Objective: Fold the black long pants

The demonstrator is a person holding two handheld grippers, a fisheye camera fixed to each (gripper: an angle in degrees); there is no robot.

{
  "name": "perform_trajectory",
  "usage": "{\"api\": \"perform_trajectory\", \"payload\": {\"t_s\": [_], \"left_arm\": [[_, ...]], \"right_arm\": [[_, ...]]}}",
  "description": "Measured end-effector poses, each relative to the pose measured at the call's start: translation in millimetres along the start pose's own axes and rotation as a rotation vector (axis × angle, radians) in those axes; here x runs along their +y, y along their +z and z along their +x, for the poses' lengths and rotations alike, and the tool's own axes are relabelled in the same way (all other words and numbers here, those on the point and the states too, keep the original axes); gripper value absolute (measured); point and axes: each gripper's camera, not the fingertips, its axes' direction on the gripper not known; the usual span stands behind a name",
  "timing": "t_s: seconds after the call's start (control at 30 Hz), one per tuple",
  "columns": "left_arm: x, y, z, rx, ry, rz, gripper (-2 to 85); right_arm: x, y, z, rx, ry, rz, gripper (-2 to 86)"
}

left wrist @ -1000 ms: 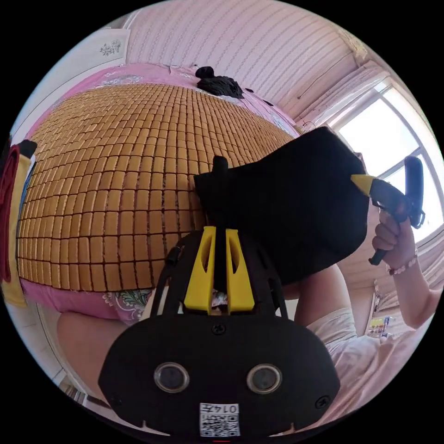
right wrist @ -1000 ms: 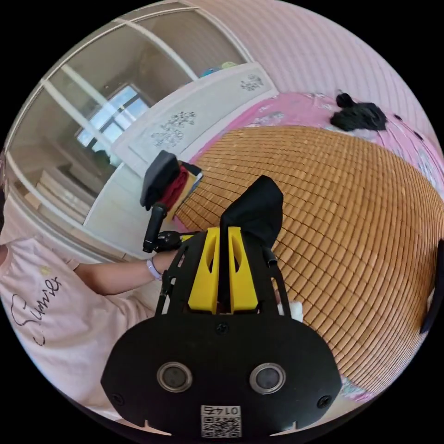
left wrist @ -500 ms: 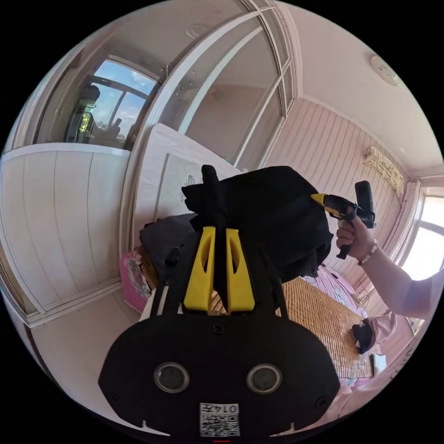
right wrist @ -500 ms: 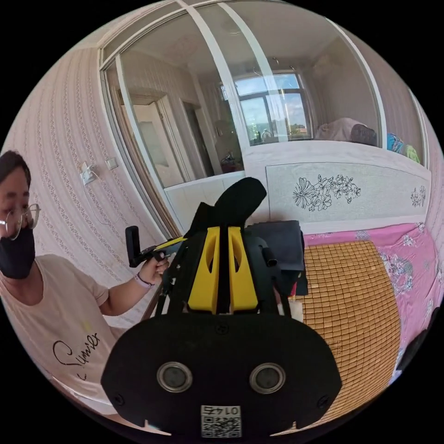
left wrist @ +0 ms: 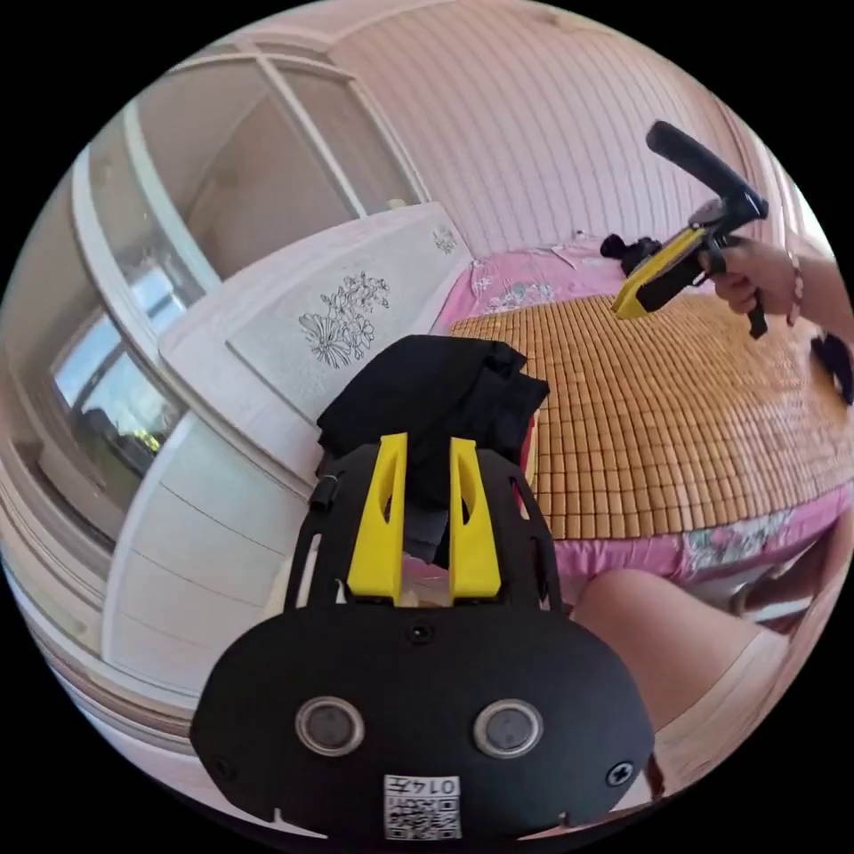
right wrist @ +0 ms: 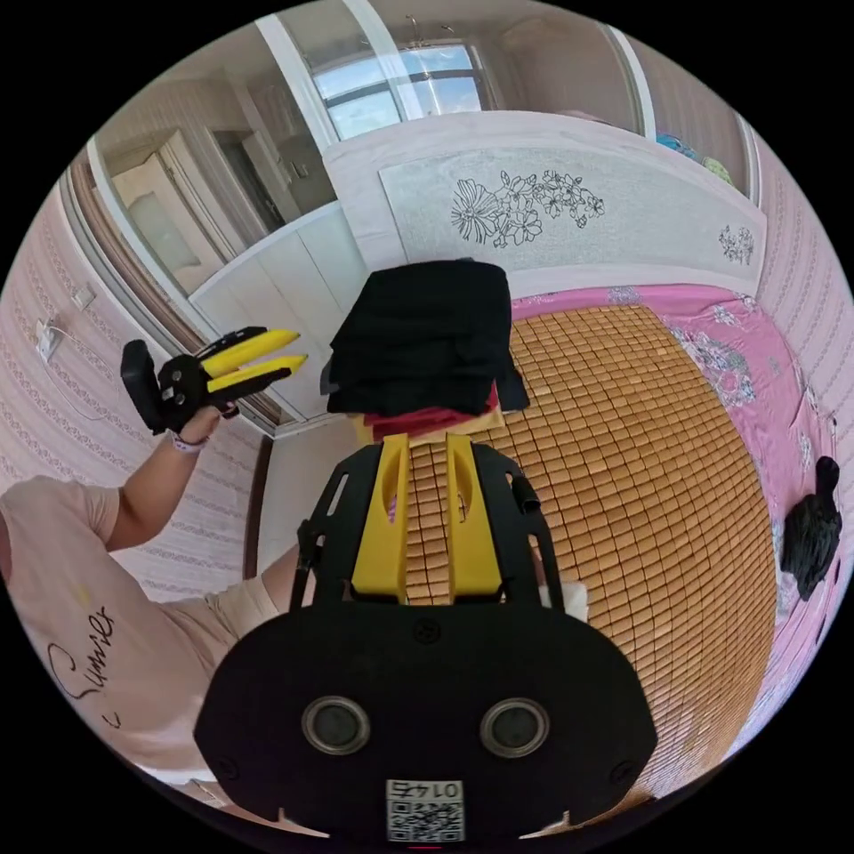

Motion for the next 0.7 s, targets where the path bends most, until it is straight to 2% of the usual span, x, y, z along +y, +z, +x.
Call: {"api": "perform_trajectory", "payload": {"t_s": [0.03,0.13,0.33,0.5,0.7], "left_arm": [[-3.2,-16.5,29.7,-0.087,0.116,0.026,7.7],[-12.0,-55.3,101.7,-0.192,0.358,0.123,7.2],[-29.8,-117.7,234.6,-0.159,0.658,0.337,7.0],[-38.9,-167.4,344.9,-0.175,0.871,0.542,6.8],[-53.2,-221.1,472.6,-0.18,1.104,0.789,6.4]], "right_arm": [[13.9,-3.6,-0.1,0.001,0.012,-0.005,6.9],[86.0,-26.4,-2.2,0.019,0.091,-0.011,6.9],[223.0,-87.7,-9.0,0.102,0.322,0.025,7.0],[341.6,-145.8,-12.3,0.154,0.571,0.155,7.1],[466.2,-198.1,-17.9,0.226,0.755,0.271,7.1]]}}
